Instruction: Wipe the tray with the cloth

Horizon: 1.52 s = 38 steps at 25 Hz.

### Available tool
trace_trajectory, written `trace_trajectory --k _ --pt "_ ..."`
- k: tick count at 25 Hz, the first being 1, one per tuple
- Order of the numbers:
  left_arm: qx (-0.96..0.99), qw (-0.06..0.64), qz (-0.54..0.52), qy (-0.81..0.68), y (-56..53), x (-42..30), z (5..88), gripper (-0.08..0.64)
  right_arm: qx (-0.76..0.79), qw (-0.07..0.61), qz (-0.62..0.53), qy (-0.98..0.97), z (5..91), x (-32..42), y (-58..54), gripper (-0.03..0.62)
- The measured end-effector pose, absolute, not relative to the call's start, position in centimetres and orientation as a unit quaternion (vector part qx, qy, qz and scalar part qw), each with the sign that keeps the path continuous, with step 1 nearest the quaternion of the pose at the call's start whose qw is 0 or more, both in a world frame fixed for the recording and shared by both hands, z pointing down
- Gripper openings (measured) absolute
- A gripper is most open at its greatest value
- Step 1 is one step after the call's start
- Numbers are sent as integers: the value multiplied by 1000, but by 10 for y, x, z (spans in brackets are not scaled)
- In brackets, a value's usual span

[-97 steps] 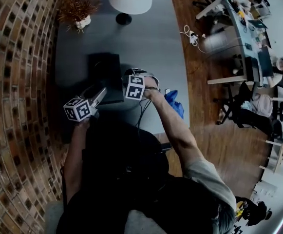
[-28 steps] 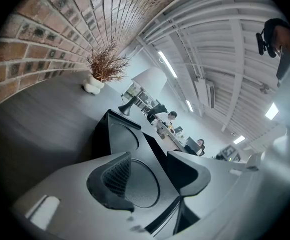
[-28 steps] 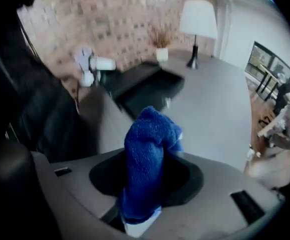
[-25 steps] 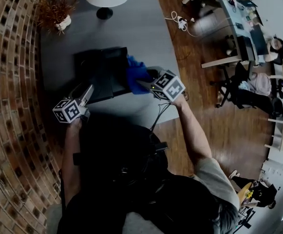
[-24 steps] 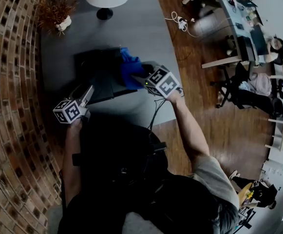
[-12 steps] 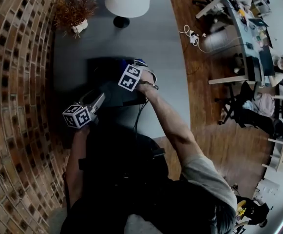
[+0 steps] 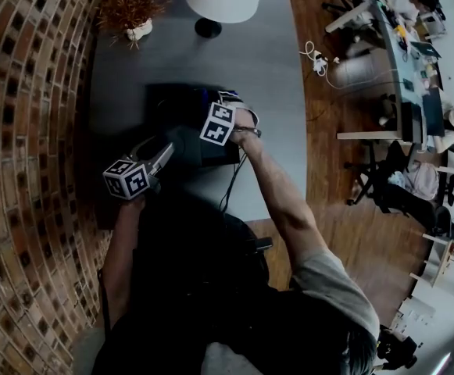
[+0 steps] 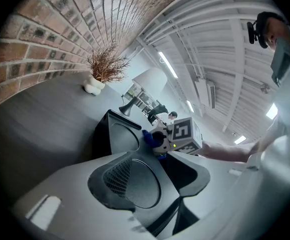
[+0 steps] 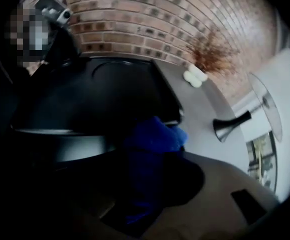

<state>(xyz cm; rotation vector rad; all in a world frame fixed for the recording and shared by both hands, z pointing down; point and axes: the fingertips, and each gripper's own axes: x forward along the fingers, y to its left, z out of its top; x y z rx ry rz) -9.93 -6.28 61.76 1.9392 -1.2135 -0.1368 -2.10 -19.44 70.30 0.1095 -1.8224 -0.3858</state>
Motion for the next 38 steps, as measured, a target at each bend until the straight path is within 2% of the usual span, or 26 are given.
trace_trajectory --k 4,7,9,12,14,16,19,21,28,33,35,38 --pt "771 414 -55 -480 -63 -100 619 213 -114 610 -189 -761 705 -8 -146 170" --pt "772 414 -56 -480 -63 -100 618 213 2 599 -162 -784 699 -13 -195 172" --pt "772 412 -56 -481 -64 -100 617 213 23 601 -163 -782 701 -18 -198 172" --pt "773 411 -56 -480 -64 -100 618 213 -121 618 -217 -746 705 -10 -137 170" --pt "773 412 -56 -479 -62 -101 619 213 -210 612 -211 -733 704 5 -102 172" --pt "772 413 -57 -479 -62 -101 619 213 -155 606 -187 -758 702 5 -124 172" --pt "772 413 -60 -479 -63 -101 618 213 47 600 -148 -785 696 -9 -202 174" --pt "772 413 -61 -480 -63 -101 618 213 63 606 -146 -779 700 -18 -208 175" --pt "773 410 -59 -482 -64 -101 617 213 -193 615 -191 -740 705 2 -101 175" --pt "773 409 -57 -482 -64 -103 619 209 -400 580 -313 -637 703 43 -33 164" --pt "772 412 -62 -481 -65 -102 619 207 -424 579 -345 -606 701 48 -34 164" --pt "771 414 -63 -480 -65 -101 619 207 -365 591 -360 -623 704 35 -60 166"
